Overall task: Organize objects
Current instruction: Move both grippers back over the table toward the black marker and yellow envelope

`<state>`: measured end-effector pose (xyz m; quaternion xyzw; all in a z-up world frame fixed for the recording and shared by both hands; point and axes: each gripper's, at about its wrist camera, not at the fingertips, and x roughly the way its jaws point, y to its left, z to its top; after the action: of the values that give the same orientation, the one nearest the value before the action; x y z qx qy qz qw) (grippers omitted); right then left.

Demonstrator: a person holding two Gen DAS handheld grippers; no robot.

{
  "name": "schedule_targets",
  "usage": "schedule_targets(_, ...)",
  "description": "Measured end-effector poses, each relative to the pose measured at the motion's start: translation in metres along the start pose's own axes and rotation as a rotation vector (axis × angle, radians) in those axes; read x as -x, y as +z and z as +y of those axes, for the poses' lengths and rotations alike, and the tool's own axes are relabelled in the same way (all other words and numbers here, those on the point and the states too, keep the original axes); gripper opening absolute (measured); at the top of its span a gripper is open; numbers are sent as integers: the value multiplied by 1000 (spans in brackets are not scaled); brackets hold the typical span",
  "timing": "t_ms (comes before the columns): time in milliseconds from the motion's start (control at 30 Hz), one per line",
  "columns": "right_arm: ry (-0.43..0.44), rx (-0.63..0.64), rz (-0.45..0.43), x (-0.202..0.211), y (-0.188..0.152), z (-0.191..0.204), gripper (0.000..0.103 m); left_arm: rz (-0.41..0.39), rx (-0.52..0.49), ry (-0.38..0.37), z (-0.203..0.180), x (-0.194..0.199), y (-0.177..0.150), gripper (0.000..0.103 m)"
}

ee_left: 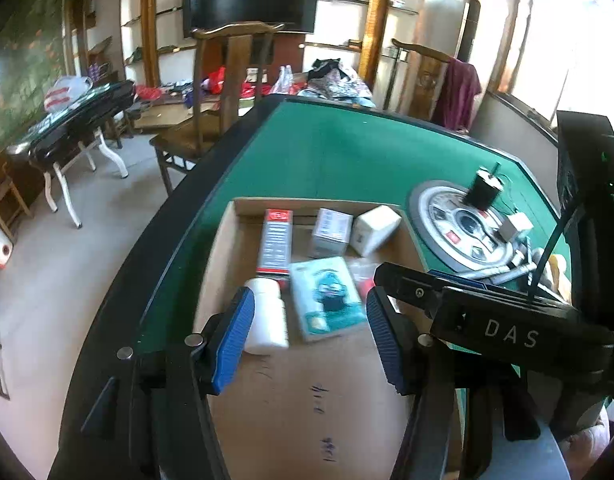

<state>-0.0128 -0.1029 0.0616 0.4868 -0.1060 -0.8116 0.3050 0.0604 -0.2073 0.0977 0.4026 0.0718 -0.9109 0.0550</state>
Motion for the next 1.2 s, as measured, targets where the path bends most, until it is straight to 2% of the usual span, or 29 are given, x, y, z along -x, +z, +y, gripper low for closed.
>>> schedule_targets(100,2,-17,-18,15,-6,-15,59,-9,-33,-5,-21,8,-3,57)
schedule_targets(267,-4,-68,-58,45,-14,-47,59,-21,-92,-29,-59,21,-8,57)
schedule_targets(400,-32,-112,-93,74,-22,-87,59,-9,-126,-88,-90,25,-17,57)
schedule_targets(633,-174,-264,-183,137,-36,-187,59,77,-121,-253,-136,18,-52,57)
schedule_targets(800,-267,-427,-250,175,-43,-269,59,135,-139,-284,-156,6,-69,57)
schedule_targets(900,-313,-477,-253,181,-38,-298,59,168,-136,-279,-159,-1,-75,57)
schedule_targets(1000,-346,-497,-213,173,-31,-318,59,173,-125,-277,-154,-3,-76,57)
schedule_targets(1067,-330,-485,-197,167,-30,-317,61,168,-110,-278,-148,-4,-76,57)
schedule_targets(1200,-223,-425,-147,150,-32,-290,63,176,-85,-269,-140,-10,-74,57)
